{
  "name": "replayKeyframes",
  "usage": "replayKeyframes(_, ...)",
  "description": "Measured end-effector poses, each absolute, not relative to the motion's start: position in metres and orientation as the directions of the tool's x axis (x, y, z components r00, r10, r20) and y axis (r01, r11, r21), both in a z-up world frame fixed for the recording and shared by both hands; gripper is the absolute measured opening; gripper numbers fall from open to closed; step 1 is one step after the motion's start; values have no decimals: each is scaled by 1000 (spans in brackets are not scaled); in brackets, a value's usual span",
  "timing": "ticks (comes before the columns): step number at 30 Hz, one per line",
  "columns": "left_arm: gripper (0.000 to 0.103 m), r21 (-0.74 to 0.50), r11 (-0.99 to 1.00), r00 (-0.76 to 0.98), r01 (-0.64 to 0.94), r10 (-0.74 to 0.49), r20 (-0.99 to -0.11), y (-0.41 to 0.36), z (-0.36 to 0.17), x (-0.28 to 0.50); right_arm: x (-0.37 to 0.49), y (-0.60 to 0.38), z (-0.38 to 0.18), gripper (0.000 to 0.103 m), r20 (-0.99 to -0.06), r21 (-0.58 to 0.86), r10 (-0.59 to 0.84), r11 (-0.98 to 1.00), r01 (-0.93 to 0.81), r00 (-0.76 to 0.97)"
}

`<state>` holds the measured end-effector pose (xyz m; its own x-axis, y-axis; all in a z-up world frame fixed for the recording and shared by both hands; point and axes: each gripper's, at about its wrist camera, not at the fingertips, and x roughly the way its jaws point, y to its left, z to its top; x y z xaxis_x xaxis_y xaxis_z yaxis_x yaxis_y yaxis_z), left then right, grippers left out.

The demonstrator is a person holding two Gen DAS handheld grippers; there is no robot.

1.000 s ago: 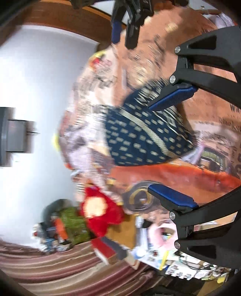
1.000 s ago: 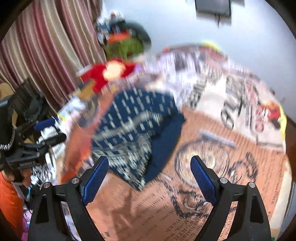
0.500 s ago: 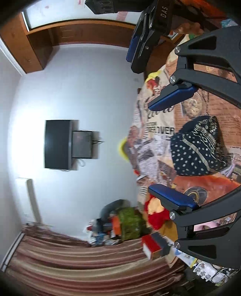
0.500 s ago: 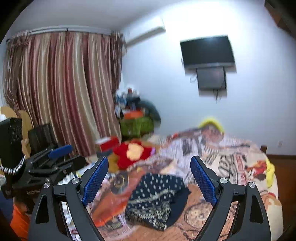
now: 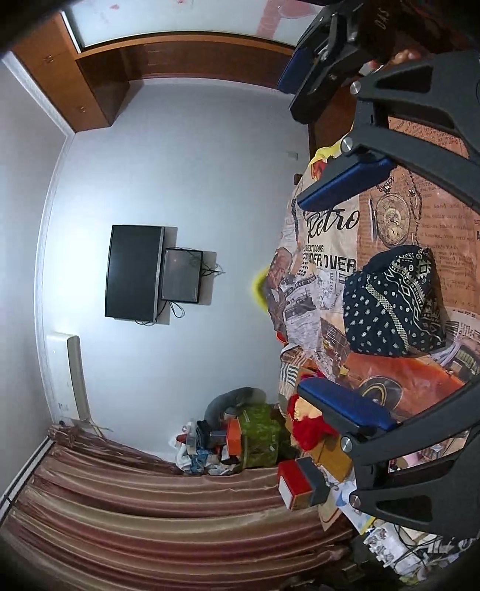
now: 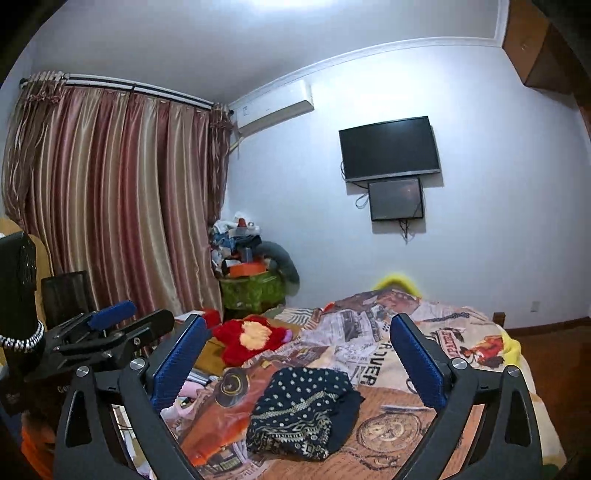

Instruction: Fold large clothes

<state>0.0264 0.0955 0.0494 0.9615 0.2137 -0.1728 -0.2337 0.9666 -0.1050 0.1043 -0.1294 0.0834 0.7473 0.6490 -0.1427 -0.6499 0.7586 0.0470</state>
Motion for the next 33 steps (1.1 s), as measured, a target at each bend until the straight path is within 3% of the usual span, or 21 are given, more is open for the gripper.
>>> replayKeyframes(33, 97, -139, 959, 953, -247, 214, -215, 99, 32, 26, 115, -130, 67, 103, -216, 61, 618, 781, -622, 756)
